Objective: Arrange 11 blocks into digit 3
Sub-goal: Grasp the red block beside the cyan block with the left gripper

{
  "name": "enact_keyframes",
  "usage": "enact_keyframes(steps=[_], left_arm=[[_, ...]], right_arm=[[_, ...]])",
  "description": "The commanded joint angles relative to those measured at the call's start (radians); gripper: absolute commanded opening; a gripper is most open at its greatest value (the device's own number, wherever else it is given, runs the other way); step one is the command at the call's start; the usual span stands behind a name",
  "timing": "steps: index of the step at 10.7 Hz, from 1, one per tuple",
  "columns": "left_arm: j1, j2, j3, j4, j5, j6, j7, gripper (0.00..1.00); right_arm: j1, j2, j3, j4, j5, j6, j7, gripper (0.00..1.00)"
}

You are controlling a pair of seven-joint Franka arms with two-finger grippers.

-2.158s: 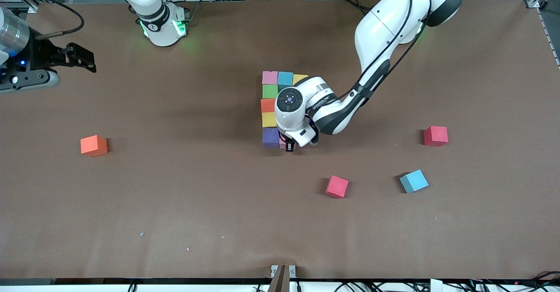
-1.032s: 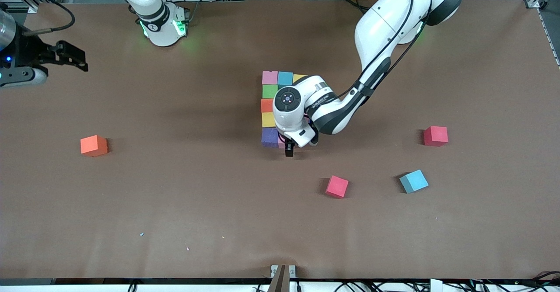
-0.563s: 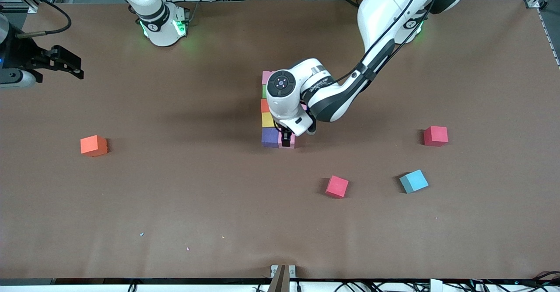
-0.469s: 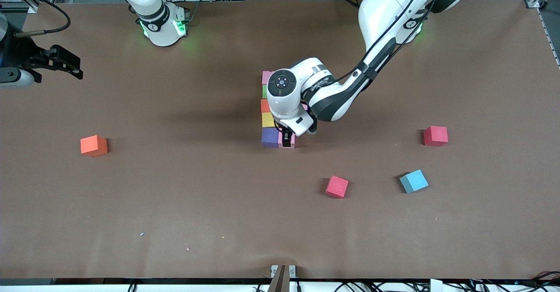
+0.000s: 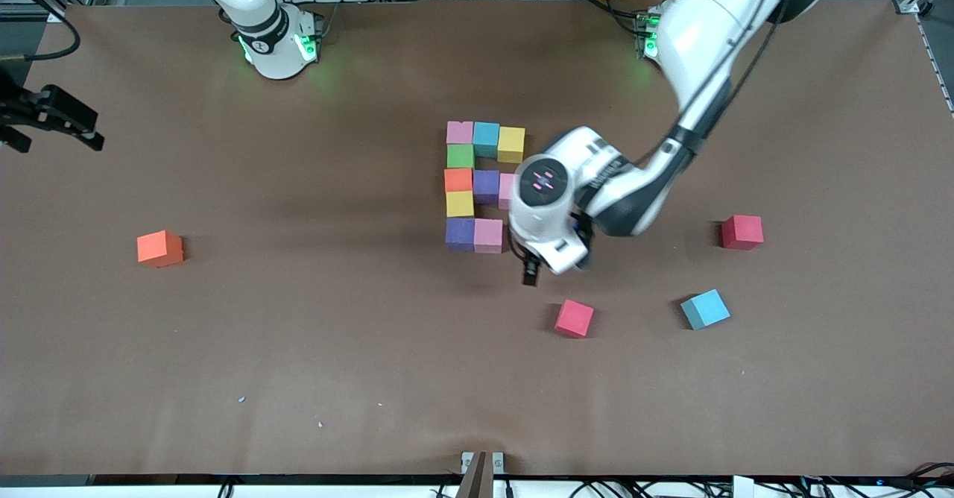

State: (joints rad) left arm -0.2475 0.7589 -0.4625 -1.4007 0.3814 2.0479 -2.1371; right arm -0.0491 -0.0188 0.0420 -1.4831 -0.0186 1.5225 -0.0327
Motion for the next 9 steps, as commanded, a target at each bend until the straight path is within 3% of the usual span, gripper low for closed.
enact_keyframes(steps=[1,4,6,9], left_arm=[[0.074,-0.007,-0.004,-0.008,-0.019,0.021,0.171,1.00],[0.109,0.013,-0.001,-0.008,-0.024,0.087,0.377,1.00],[0.113,0.051,0.020,0.003,-0.027,0.145,0.364,1.00],[0.102,0.121,0.048,0.077,-0.027,0.178,0.309,1.00]], right_arm=[[-0.014,-0.026,0.012,-0.017,0.011,0.011,0.004,1.00],[-0.003,-0.023,0.018,-0.011,0.011,0.014,0.008,1.00],[0.000,-0.018,0.019,-0.009,0.011,0.083,0.008,1.00],[-0.003,-0.016,0.016,-0.011,0.009,0.082,0.008,1.00]])
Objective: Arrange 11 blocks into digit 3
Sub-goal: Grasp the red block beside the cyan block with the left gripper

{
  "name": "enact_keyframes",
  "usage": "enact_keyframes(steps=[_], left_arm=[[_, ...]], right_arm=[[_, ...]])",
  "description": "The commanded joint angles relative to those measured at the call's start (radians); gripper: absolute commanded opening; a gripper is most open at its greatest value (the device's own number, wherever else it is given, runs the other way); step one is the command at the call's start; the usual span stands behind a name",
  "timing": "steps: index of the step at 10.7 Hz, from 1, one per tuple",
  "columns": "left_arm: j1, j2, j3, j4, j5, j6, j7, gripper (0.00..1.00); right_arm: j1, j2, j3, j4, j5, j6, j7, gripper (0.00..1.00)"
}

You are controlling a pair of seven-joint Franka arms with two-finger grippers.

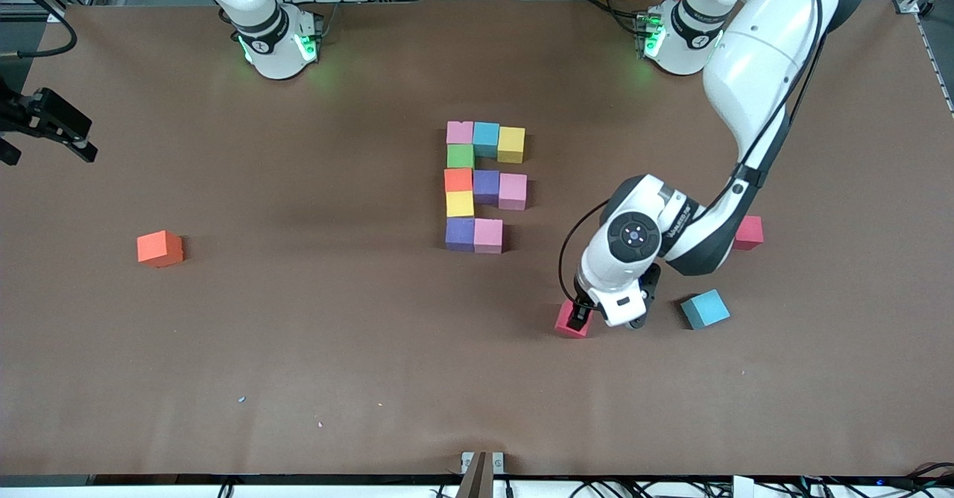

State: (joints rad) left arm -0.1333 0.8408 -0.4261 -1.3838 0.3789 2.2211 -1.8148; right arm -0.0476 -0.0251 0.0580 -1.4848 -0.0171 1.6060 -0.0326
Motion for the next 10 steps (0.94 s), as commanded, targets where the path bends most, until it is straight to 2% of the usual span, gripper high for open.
enact_keyframes(steps=[1,5,7,10], left_arm=[[-0.012,0.041,0.013,0.063,-0.025,0.008,-0.014,1.00],[-0.028,0.072,0.041,0.069,-0.025,0.095,-0.066,1.00],[-0.055,0.090,0.075,0.078,-0.025,0.103,-0.067,1.00],[-0.060,0.103,0.079,0.078,-0.025,0.117,-0.075,1.00]], right_arm=[[-0.006,-0.015,0.000,-0.012,0.008,-0.008,0.008,1.00],[-0.003,-0.013,0.002,-0.014,0.008,-0.015,0.006,1.00],[-0.006,-0.012,0.000,-0.015,0.008,-0.024,-0.007,1.00],[0.000,-0.013,0.006,-0.012,0.005,-0.024,-0.013,1.00]])
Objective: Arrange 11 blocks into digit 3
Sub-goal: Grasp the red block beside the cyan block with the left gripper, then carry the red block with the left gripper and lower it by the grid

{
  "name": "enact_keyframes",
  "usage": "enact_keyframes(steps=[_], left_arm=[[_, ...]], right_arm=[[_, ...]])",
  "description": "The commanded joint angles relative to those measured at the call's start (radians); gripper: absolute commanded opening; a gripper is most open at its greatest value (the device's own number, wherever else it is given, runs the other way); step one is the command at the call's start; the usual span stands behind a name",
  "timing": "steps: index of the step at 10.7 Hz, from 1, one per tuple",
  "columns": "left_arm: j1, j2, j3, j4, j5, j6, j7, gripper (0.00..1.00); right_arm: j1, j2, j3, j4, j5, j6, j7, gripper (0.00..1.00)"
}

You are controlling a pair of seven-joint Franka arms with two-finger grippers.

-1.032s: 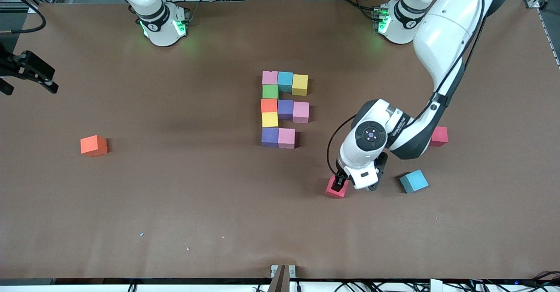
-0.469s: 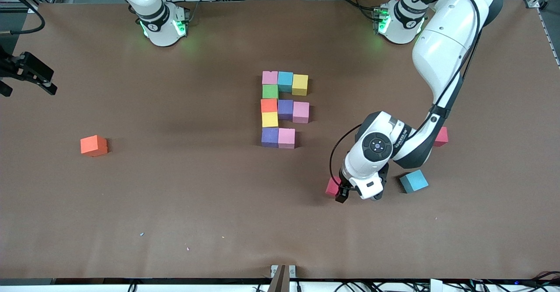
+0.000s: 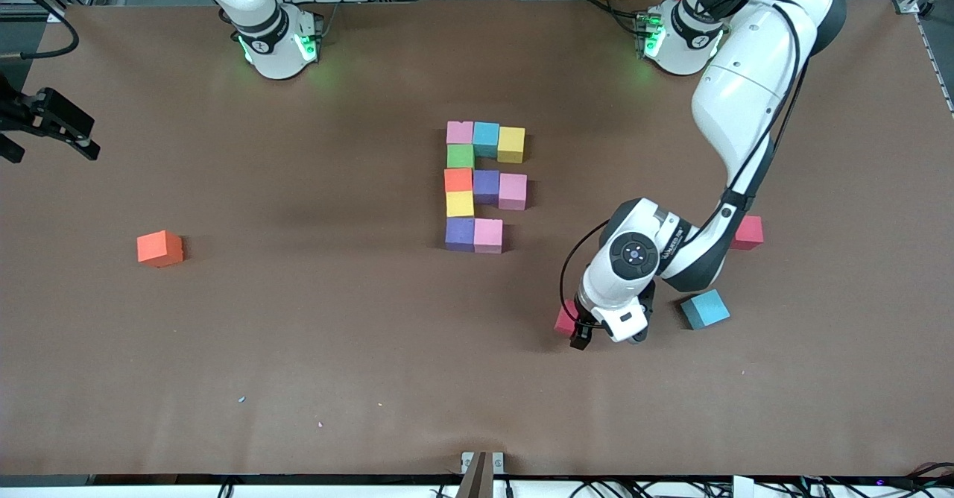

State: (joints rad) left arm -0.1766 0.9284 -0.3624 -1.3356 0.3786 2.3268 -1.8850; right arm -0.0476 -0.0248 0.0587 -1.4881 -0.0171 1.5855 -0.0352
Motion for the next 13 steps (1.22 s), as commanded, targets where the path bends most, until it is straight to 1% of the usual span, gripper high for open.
enact_keyframes(steps=[1,3,4,5,6,7,8,10,11,13], left_arm=[[-0.017,0.027,0.016,0.030,-0.024,0.028,-0.006,1.00],[-0.017,0.043,0.016,0.030,-0.024,0.045,-0.013,1.00],[-0.017,0.041,0.016,0.029,-0.024,0.045,-0.019,0.96],[-0.015,0.041,0.016,0.029,-0.026,0.045,-0.032,0.60],[-0.014,0.038,0.016,0.027,-0.029,0.045,-0.036,0.33],[-0.011,0.030,0.016,0.024,-0.047,0.043,-0.039,0.17],[-0.012,0.014,0.016,0.022,-0.079,0.036,-0.039,0.13],[-0.001,-0.026,0.016,0.012,-0.109,-0.048,-0.122,0.13],[0.000,-0.040,0.010,-0.002,-0.110,-0.056,-0.187,0.13],[-0.007,-0.098,0.006,-0.100,-0.095,-0.055,-0.294,0.13]], right_arm=[[0.005,-0.018,0.004,-0.012,0.002,-0.012,-0.037,1.00],[0.006,-0.012,0.004,-0.014,-0.003,-0.013,-0.055,1.00],[0.006,-0.014,0.004,-0.012,-0.015,-0.013,-0.080,1.00],[0.005,-0.014,0.004,-0.012,-0.033,-0.013,-0.092,1.00],[0.000,-0.017,0.001,-0.012,-0.037,-0.015,-0.101,1.00],[-0.003,-0.020,-0.002,-0.009,-0.037,-0.013,-0.109,1.00],[-0.005,-0.017,-0.003,-0.001,-0.035,-0.006,-0.109,1.00],[-0.012,-0.014,-0.007,-0.003,-0.033,-0.004,-0.111,1.00],[-0.035,-0.012,-0.005,-0.003,-0.023,-0.002,-0.133,1.00],[-0.037,-0.017,-0.005,0.000,-0.033,-0.002,-0.143,1.00]])
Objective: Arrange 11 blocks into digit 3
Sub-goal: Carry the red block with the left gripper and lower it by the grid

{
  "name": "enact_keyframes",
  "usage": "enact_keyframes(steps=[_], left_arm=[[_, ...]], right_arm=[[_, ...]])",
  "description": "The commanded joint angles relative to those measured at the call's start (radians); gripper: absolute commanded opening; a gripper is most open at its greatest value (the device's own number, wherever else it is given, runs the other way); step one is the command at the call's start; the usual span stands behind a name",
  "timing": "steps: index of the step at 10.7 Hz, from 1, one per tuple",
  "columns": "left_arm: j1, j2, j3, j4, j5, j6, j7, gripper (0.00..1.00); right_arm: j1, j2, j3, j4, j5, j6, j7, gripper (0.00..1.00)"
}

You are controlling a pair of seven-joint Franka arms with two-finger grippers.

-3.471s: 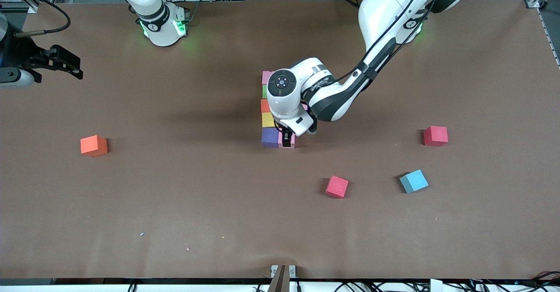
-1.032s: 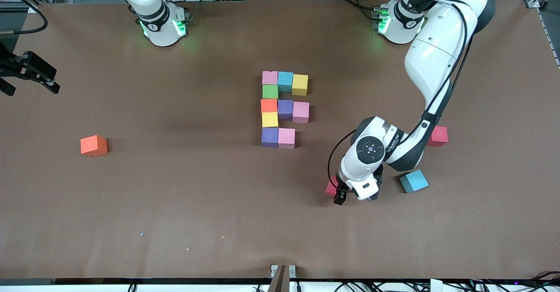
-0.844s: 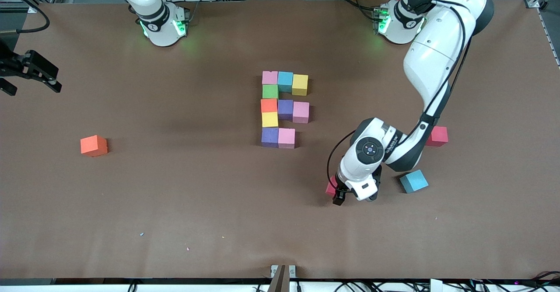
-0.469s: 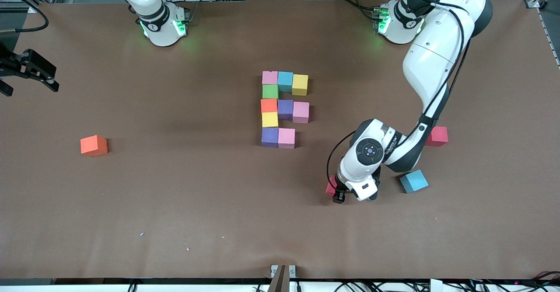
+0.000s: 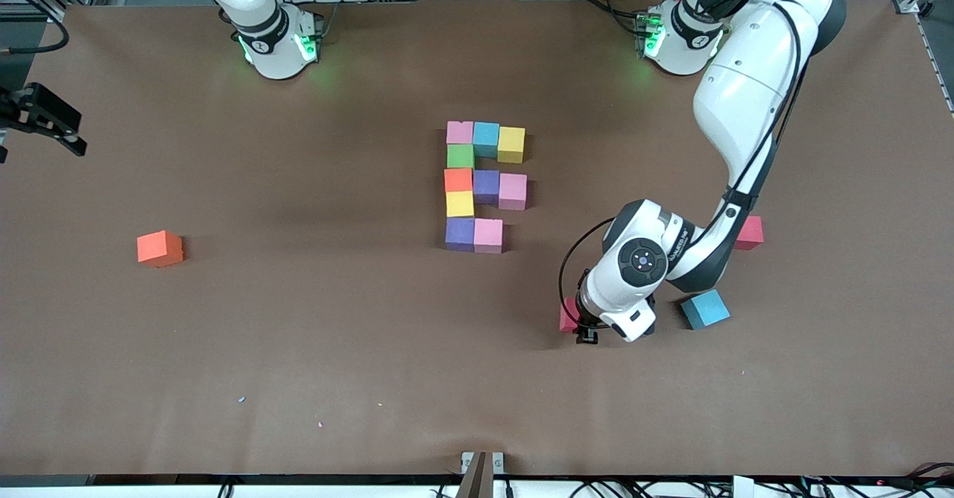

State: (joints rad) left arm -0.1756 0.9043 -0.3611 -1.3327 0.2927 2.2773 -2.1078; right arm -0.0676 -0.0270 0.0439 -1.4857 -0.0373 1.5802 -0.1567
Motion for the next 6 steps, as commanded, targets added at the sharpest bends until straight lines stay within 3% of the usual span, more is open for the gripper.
enact_keyframes(steps=[1,4,6], left_arm=[[-0.016,-0.109,0.004,-0.159,-0.007,-0.005,-0.111,0.13],[-0.056,-0.232,-0.007,-0.337,-0.006,0.025,-0.220,0.13],[-0.091,-0.237,-0.015,-0.361,-0.004,0.059,-0.253,0.13]], right_arm=[[-0.018,-0.010,0.010,-0.002,-0.016,0.004,-0.023,1.00],[-0.037,0.001,0.010,-0.018,-0.003,0.041,-0.012,1.00],[-0.034,0.009,0.011,-0.013,0.016,0.046,-0.012,1.00]])
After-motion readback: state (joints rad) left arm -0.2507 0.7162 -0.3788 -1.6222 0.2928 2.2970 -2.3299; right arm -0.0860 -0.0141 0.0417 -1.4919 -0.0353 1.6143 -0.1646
